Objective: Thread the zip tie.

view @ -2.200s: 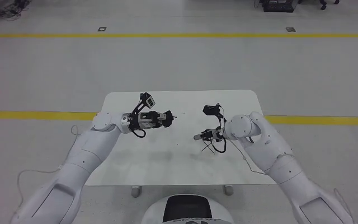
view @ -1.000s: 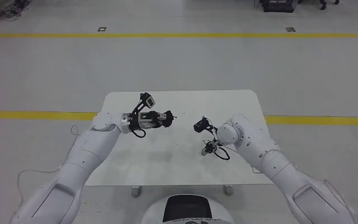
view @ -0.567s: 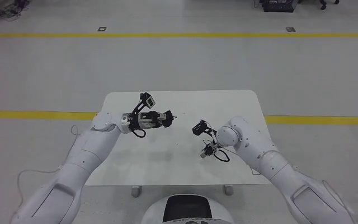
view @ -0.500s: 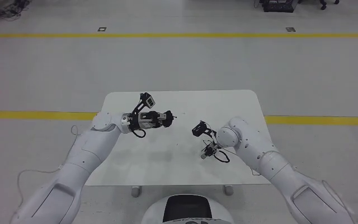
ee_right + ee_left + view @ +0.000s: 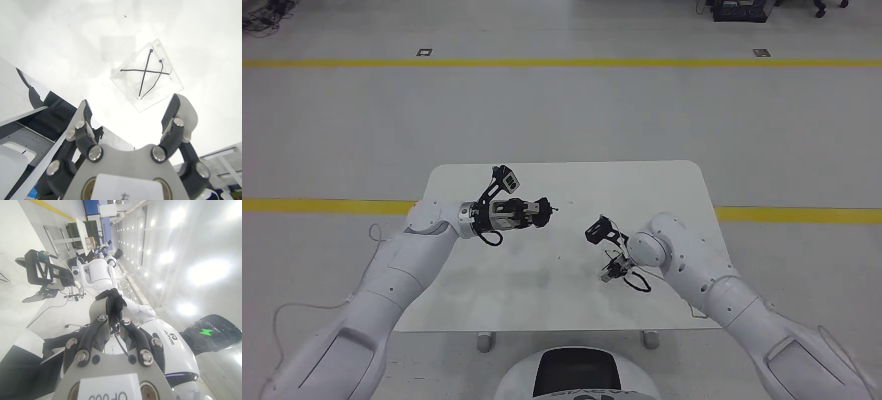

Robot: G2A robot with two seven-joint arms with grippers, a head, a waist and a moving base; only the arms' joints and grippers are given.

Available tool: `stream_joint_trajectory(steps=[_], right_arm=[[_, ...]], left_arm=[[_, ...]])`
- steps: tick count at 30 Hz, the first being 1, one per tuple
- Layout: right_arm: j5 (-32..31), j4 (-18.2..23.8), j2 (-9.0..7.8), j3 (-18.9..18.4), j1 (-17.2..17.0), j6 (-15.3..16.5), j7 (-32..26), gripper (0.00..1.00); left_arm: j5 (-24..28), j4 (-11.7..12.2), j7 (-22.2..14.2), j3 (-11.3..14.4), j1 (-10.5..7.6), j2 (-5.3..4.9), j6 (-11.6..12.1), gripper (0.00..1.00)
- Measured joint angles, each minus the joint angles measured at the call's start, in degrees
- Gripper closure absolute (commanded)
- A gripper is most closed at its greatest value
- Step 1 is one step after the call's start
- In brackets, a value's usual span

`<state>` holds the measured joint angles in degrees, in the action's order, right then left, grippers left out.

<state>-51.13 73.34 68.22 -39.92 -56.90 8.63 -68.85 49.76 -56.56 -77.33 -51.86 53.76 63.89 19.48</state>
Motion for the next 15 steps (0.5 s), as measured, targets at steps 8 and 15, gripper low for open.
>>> stream_joint_trajectory(steps=[8, 15], right_arm=[[-0.8, -0.7, 0.07, -0.1, -0.2, 0.5, 0.6, 0.60], [-0.7, -3.6, 0.75, 0.6, 0.7, 1.2, 1.7, 0.63]], left_arm=[[0.0, 0.0, 0.0, 0.0, 0.00, 0.00, 0.0, 1.00], [0.0, 0.0, 0.0, 0.0, 0.00, 0.00, 0.0, 1.00]])
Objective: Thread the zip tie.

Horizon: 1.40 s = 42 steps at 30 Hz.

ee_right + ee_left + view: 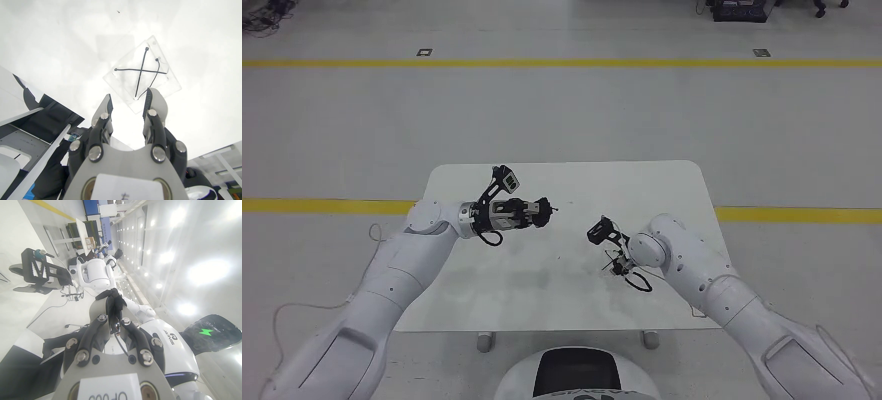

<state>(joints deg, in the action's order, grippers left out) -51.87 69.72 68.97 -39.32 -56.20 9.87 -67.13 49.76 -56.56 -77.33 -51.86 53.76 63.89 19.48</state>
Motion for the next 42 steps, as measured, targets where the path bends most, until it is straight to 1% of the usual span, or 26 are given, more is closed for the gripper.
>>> stream_joint_trajectory(steps=[5, 10, 15, 24, 30, 33, 35, 42], right_arm=[[0.3, -2.6, 0.63, 0.5, 0.6, 0.2, 1.9, 0.64], [0.8, -5.5, 1.41, 1.2, 1.4, 0.3, 3.6, 0.67], [1.1, -7.8, 2.27, 2.0, 2.3, 0.3, 4.5, 0.67], [0.5, -9.5, 3.51, 3.3, 3.2, -1.3, 4.8, 0.69], [-0.6, -7.5, 3.38, 2.7, 2.6, -1.6, 5.1, 0.69], [-1.8, -5.5, 2.88, 1.7, 1.6, -2.9, 5.3, 0.69], [-2.6, -3.5, 2.39, 0.8, 0.6, -3.9, 5.4, 0.73], [-5.8, 3.4, 0.57, -2.7, -3.4, -6.2, 4.9, 0.78]], left_arm=[[0.0, 0.0, 0.0, 0.0, 0.00, 0.00, 0.0, 1.00], [0.0, 0.0, 0.0, 0.0, 0.00, 0.00, 0.0, 1.00], [0.0, 0.0, 0.0, 0.0, 0.00, 0.00, 0.0, 1.00], [0.0, 0.0, 0.0, 0.0, 0.00, 0.00, 0.0, 1.00], [0.0, 0.0, 0.0, 0.0, 0.00, 0.00, 0.0, 1.00], [0.0, 0.0, 0.0, 0.0, 0.00, 0.00, 0.0, 1.00], [0.0, 0.0, 0.0, 0.0, 0.00, 0.00, 0.0, 1.00], [0.0, 0.0, 0.0, 0.0, 0.00, 0.00, 0.0, 1.00]])
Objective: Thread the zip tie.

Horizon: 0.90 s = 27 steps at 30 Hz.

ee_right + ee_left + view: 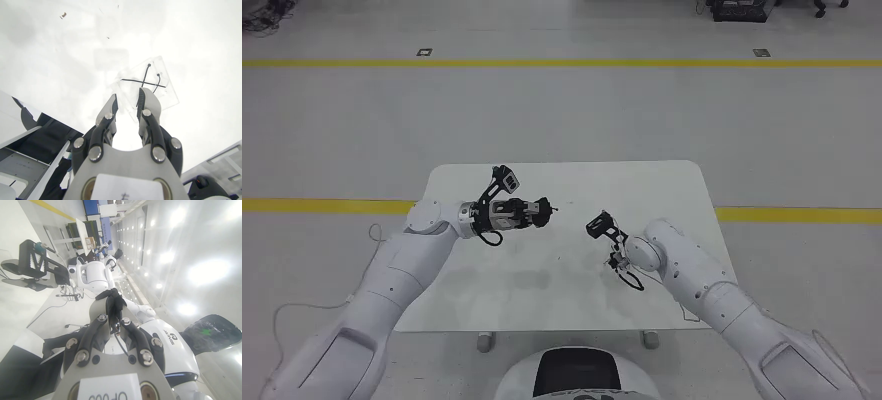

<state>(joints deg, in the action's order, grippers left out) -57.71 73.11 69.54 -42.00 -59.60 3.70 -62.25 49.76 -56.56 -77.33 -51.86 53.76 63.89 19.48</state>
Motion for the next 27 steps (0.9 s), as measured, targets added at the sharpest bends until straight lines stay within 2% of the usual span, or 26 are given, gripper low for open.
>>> stream_joint_trajectory(steps=[3, 6, 20, 27], right_arm=[[-1.2, 2.0, -0.48, -1.0, -1.4, -1.1, -0.6, 0.79], [-1.8, 2.1, -0.63, -1.5, -2.0, -1.8, -1.4, 0.80], [0.7, -6.0, 1.59, 0.6, 1.5, -0.5, -0.6, 0.82], [2.1, -8.8, 2.65, 2.0, 3.3, 3.0, -2.6, 0.78]], left_arm=[[0.0, 0.0, 0.0, 0.0, 0.00, 0.00, 0.0, 1.00], [0.0, 0.0, 0.0, 0.0, 0.00, 0.00, 0.0, 1.00], [0.0, 0.0, 0.0, 0.0, 0.00, 0.00, 0.0, 1.00], [0.0, 0.0, 0.0, 0.0, 0.00, 0.00, 0.0, 1.00]])
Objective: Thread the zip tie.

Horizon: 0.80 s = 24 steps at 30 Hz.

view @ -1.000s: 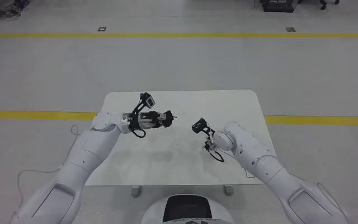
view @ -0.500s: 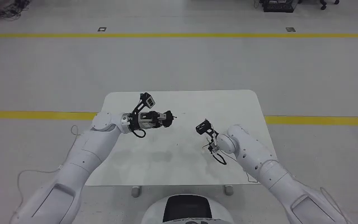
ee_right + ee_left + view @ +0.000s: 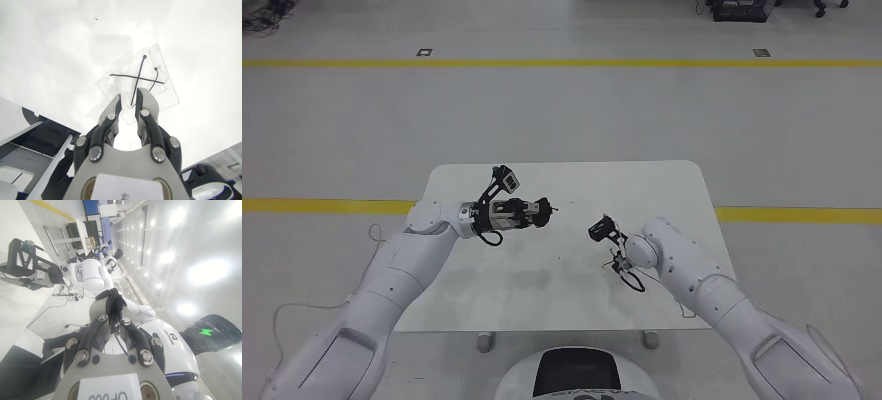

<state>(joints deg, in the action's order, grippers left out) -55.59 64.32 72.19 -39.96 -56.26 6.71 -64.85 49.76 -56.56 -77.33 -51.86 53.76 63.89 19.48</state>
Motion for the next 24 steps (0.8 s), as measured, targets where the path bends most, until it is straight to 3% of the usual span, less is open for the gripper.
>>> stream_joint_trajectory(steps=[9, 24], right_arm=[[1.9, -2.6, 1.13, 1.6, 1.9, 3.8, -2.8, 0.76], [1.8, -4.2, 1.99, 2.3, 3.1, 1.7, -8.0, 0.75]], left_arm=[[0.0, 0.0, 0.0, 0.0, 0.00, 0.00, 0.0, 1.00], [0.0, 0.0, 0.0, 0.0, 0.00, 0.00, 0.0, 1.00]])
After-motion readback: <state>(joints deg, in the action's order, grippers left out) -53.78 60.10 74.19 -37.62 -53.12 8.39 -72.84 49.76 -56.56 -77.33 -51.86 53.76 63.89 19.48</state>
